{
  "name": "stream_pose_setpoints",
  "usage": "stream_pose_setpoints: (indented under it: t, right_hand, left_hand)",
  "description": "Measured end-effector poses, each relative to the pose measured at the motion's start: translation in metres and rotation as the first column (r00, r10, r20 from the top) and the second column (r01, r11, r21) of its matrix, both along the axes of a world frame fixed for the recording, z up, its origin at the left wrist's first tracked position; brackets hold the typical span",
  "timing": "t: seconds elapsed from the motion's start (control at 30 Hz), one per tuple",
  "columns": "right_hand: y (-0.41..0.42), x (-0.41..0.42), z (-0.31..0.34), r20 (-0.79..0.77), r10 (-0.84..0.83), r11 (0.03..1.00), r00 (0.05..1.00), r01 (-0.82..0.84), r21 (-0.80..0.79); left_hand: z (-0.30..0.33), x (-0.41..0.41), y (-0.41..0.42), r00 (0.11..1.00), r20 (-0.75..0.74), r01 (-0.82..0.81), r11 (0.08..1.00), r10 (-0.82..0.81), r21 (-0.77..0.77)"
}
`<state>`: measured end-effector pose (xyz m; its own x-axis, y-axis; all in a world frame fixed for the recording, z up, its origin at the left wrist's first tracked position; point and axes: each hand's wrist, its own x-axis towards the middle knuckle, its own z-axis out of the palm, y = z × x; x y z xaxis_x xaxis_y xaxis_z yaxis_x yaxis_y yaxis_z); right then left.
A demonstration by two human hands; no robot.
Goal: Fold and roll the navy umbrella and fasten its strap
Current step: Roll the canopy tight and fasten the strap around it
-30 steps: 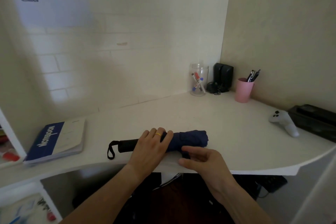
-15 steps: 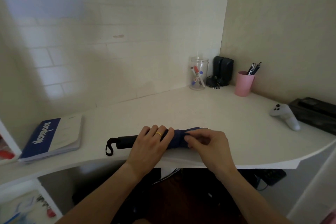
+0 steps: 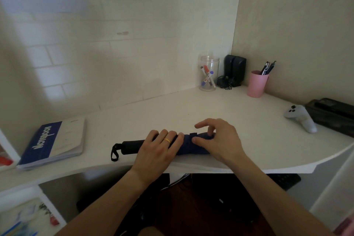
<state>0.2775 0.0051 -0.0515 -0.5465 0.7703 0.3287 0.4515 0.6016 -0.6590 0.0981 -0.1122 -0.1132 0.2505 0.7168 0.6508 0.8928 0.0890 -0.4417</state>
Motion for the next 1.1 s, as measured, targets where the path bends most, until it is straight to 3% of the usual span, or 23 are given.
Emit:
stream_pose_setpoints:
  t: [0.1,0.17,0.23,0.37,0.53,0.63,0.77,0.87,1.0,1.1]
  right_hand:
    - [0.022,-0.002,0.022,0.284,0.151,0.978,0.947,-0.185,0.095]
    - [0.034,-0.006,0.034,0.366,0.355,0.934,0.860,-0.344,-0.098]
    - [0.045,-0.010,0.040,0.330,0.516,0.844,0.790,-0.403,-0.355]
    - [0.059,-0.018,0.039,0.322,0.646,0.733,0.692,-0.443,-0.517]
    - [0.065,-0.021,0.014,0.161,0.581,0.717,0.798,-0.408,-0.565]
    - [0.068,-0.019,0.010,0.109,0.571,0.689,0.813,-0.403,-0.602]
    - [0.064,-0.015,0.018,0.214,0.632,0.717,0.745,-0.458,-0.526]
    - [0.060,-0.014,0.023,0.394,0.583,0.812,0.711,-0.503,-0.295]
    - [0.065,-0.010,0.040,0.304,0.534,0.844,0.789,-0.520,-0.134]
    - [0.063,-0.013,0.073,0.278,0.527,0.842,0.803,-0.537,-0.045]
  left_hand:
    - [0.001,-0.001,-0.001,1.000,-0.019,0.017,1.000,-0.017,0.022]
    - [0.001,0.000,-0.002,0.999,-0.039,0.033,0.999,-0.031,0.040]
    - [0.002,0.000,-0.002,0.998,-0.057,0.044,0.998,-0.041,0.055]
    - [0.003,-0.002,-0.001,0.994,-0.098,0.059,0.994,-0.050,0.088]
    - [0.002,-0.005,0.002,0.993,-0.103,0.071,0.988,-0.057,0.137]
    - [0.002,-0.006,0.003,0.992,-0.106,0.078,0.989,-0.064,0.127]
    - [0.002,-0.008,0.002,0.999,-0.028,0.029,0.993,-0.026,0.110]
    - [0.006,-0.007,0.000,0.997,0.072,-0.040,0.998,0.037,0.049]
    - [0.031,-0.005,0.005,0.952,0.250,-0.131,0.975,0.174,-0.178]
    - [0.074,0.001,0.014,0.822,0.511,-0.041,0.921,0.252,-0.388]
